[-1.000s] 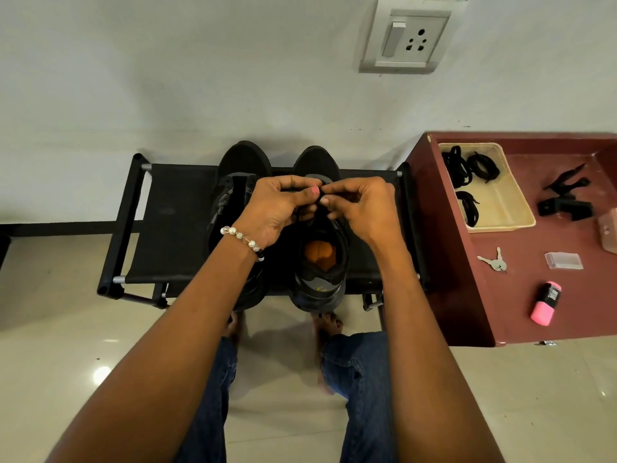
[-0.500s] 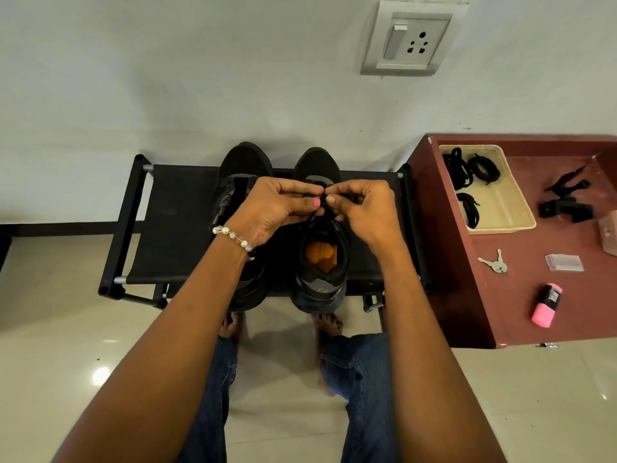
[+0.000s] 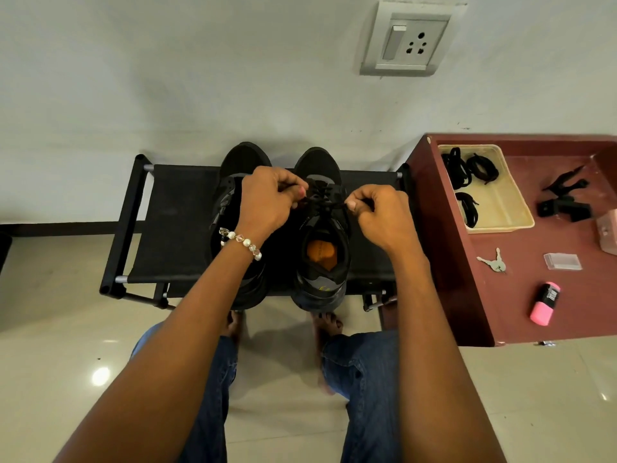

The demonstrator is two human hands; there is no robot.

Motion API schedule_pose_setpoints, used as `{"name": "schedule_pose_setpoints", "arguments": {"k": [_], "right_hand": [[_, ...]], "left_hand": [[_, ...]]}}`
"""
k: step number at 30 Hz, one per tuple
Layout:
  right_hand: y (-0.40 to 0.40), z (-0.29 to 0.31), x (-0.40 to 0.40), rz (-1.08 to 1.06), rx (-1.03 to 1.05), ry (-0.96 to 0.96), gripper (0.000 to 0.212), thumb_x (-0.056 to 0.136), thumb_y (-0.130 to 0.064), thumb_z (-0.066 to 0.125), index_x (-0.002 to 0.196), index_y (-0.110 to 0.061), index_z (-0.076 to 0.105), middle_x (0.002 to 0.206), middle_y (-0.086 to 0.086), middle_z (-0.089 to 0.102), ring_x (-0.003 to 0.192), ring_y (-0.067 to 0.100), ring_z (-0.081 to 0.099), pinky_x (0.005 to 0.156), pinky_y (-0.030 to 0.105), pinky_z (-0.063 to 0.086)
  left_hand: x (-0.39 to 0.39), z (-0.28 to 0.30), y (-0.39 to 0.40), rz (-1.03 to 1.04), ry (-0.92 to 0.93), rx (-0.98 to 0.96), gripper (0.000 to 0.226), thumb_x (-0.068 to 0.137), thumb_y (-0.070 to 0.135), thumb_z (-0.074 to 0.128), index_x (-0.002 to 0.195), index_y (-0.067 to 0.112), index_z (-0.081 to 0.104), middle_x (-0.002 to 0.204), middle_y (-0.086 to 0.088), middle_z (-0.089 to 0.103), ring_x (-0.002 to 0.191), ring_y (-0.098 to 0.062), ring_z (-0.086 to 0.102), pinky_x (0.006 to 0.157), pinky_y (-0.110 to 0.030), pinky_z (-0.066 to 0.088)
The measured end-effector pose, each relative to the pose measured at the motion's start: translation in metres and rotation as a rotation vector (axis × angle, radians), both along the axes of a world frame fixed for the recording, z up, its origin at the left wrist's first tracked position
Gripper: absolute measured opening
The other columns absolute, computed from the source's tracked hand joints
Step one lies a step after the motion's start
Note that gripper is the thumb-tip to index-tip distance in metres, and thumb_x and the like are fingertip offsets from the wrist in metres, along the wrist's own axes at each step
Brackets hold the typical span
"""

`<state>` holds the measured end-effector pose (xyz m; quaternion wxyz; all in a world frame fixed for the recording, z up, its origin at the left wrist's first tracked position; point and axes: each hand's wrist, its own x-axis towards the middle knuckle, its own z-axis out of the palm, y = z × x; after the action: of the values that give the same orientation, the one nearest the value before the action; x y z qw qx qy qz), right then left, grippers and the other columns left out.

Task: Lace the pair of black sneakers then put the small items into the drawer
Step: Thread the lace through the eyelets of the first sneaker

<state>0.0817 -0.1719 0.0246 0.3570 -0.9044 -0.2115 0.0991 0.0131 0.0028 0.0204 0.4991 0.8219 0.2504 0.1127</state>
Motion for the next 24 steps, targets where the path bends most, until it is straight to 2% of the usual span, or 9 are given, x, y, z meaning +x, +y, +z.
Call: {"name": "schedule_pose_setpoints", "arguments": {"k": [2, 4, 7, 12, 15, 18, 21, 24], "right_hand": [[-0.007, -0.004, 0.001, -0.024, -0.047, 0.020, 0.016, 0.092, -0.002, 0.057, 0.087, -0.004, 0.072, 0.088, 0.000, 0.069, 0.085, 0.012, 0.061, 0.077, 0.021, 0.045], [-0.013, -0.008, 0.002, -0.054, -0.077, 0.054, 0.016, 0.092, -0.002, 0.057, 0.084, -0.005, 0.071, 0.080, -0.005, 0.066, 0.083, 0.016, 0.063, 0.080, 0.029, 0.053], [-0.015, -0.015, 0.001, -0.089, -0.092, 0.104, 0.016, 0.092, -0.005, 0.059, 0.081, -0.008, 0.071, 0.074, -0.007, 0.062, 0.082, 0.022, 0.067, 0.081, 0.038, 0.057], [-0.010, -0.021, -0.004, -0.171, -0.120, 0.026, 0.015, 0.089, -0.005, 0.061, 0.080, -0.004, 0.072, 0.091, 0.007, 0.073, 0.088, 0.025, 0.067, 0.081, 0.033, 0.055], [-0.010, -0.025, -0.006, -0.192, -0.119, 0.042, 0.014, 0.089, -0.005, 0.062, 0.079, -0.004, 0.072, 0.090, 0.007, 0.073, 0.087, 0.022, 0.067, 0.077, 0.026, 0.051], [-0.012, -0.028, -0.007, -0.158, -0.096, 0.165, 0.013, 0.089, -0.008, 0.065, 0.080, -0.006, 0.072, 0.078, -0.002, 0.067, 0.086, 0.017, 0.064, 0.080, 0.028, 0.051], [-0.012, -0.027, -0.009, -0.093, -0.079, 0.228, 0.007, 0.089, -0.011, 0.069, 0.090, -0.007, 0.075, 0.081, -0.005, 0.066, 0.086, 0.009, 0.059, 0.079, 0.020, 0.043], [-0.010, -0.027, -0.010, -0.123, -0.026, 0.151, 0.012, 0.087, -0.012, 0.072, 0.099, -0.009, 0.075, 0.090, 0.001, 0.070, 0.083, 0.008, 0.060, 0.077, 0.016, 0.047]], "left_hand": [[-0.003, -0.003, 0.002, 0.022, 0.024, 0.094, 0.009, 0.087, 0.005, 0.067, 0.089, 0.010, 0.074, 0.077, 0.001, 0.069, 0.065, -0.004, 0.062, 0.069, -0.012, 0.051], [-0.006, -0.006, 0.001, 0.027, 0.043, 0.186, 0.013, 0.088, 0.001, 0.063, 0.086, 0.009, 0.074, 0.079, -0.001, 0.069, 0.074, -0.010, 0.064, 0.076, -0.021, 0.052], [-0.007, -0.011, -0.003, 0.064, 0.092, 0.320, 0.021, 0.090, -0.003, 0.056, 0.086, 0.009, 0.073, 0.084, -0.007, 0.069, 0.084, -0.020, 0.065, 0.075, -0.028, 0.051], [-0.009, -0.015, -0.012, 0.094, 0.176, 0.486, 0.019, 0.089, -0.003, 0.053, 0.093, 0.006, 0.069, 0.092, -0.012, 0.068, 0.091, -0.027, 0.063, 0.068, -0.027, 0.044], [-0.011, -0.017, -0.010, 0.056, 0.202, 0.522, 0.019, 0.089, -0.002, 0.053, 0.093, 0.007, 0.069, 0.091, -0.012, 0.067, 0.088, -0.029, 0.063, 0.070, -0.033, 0.050], [-0.015, -0.021, 0.002, -0.140, 0.233, 0.526, 0.020, 0.090, 0.003, 0.055, 0.093, 0.016, 0.070, 0.093, -0.008, 0.069, 0.090, -0.026, 0.063, 0.075, -0.034, 0.051], [-0.021, -0.022, 0.005, -0.365, 0.339, 0.663, 0.028, 0.092, 0.006, 0.054, 0.113, 0.019, 0.069, 0.111, -0.009, 0.065, 0.106, -0.029, 0.056, 0.086, -0.037, 0.048], [-0.025, -0.020, -0.004, -0.336, 0.263, 0.622, 0.042, 0.093, 0.003, 0.049, 0.132, 0.014, 0.056, 0.125, -0.012, 0.055, 0.116, -0.033, 0.048, 0.095, -0.040, 0.044]]}}
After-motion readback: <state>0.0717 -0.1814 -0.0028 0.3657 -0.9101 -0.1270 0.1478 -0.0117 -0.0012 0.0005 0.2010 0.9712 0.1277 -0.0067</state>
